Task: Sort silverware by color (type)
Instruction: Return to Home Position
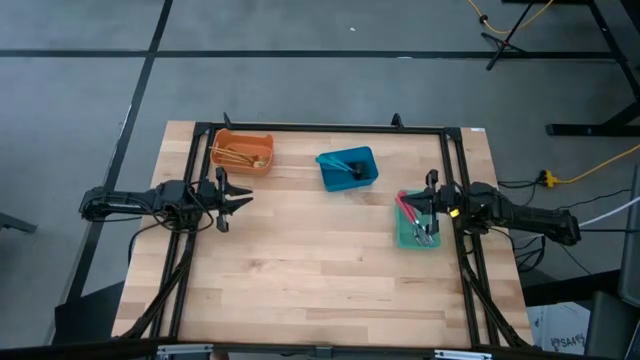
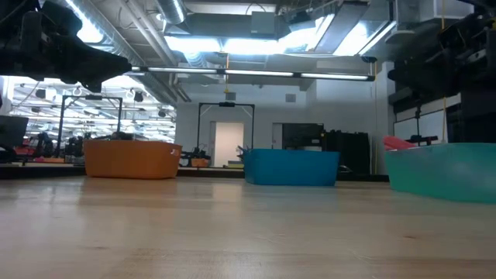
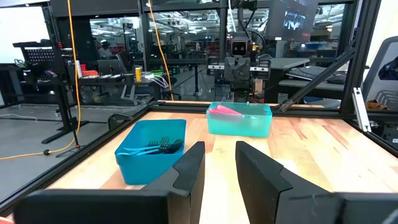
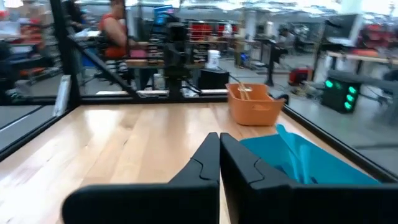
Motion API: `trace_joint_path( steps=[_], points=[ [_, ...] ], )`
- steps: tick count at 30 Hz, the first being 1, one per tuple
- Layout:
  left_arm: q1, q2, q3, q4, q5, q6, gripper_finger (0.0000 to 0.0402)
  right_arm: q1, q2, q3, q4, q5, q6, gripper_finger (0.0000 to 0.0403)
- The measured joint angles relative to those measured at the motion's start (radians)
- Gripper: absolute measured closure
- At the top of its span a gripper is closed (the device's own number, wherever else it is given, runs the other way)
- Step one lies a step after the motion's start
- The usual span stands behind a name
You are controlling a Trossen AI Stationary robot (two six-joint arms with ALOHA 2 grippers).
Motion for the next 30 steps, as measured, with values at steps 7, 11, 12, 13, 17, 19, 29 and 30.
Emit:
trace_joint_path(
  steps=[7,11,12,13,17,19,29,30],
  points=[
    [0.000,0.000,0.000,0.000,0.000,0.000,0.0318,0.000,0.000,0.000,-0.007,0.039,0.030,0.0400],
    [0.000,0.000,0.000,0.000,0.000,0.000,0.0318,0.000,0.000,0.000,-0.006,0.029,0.051,0.0400],
    [0.000,0.000,0.000,0.000,0.000,0.000,0.0318,0.000,0.000,0.000,-0.006,0.028,0.071,0.0400],
    [0.000,0.000,0.000,0.000,0.000,0.000,0.0318,0.000,0.000,0.000,-0.006,0.027,0.088,0.0400],
    [0.000,0.000,0.000,0.000,0.000,0.000,0.0318,0.001,0.000,0.000,0.006,-0.038,0.110,0.0400],
    [0.000,0.000,0.000,0.000,0.000,0.000,0.0318,0.001,0.000,0.000,0.016,-0.092,0.113,0.0400],
    [0.000,0.000,0.000,0.000,0.000,0.000,0.0318,0.001,0.000,0.000,0.019,-0.117,0.144,0.0400],
    [0.000,0.000,0.000,0.000,0.000,0.000,0.0318,0.001,0.000,0.000,0.019,-0.112,0.151,0.0400]
  ],
)
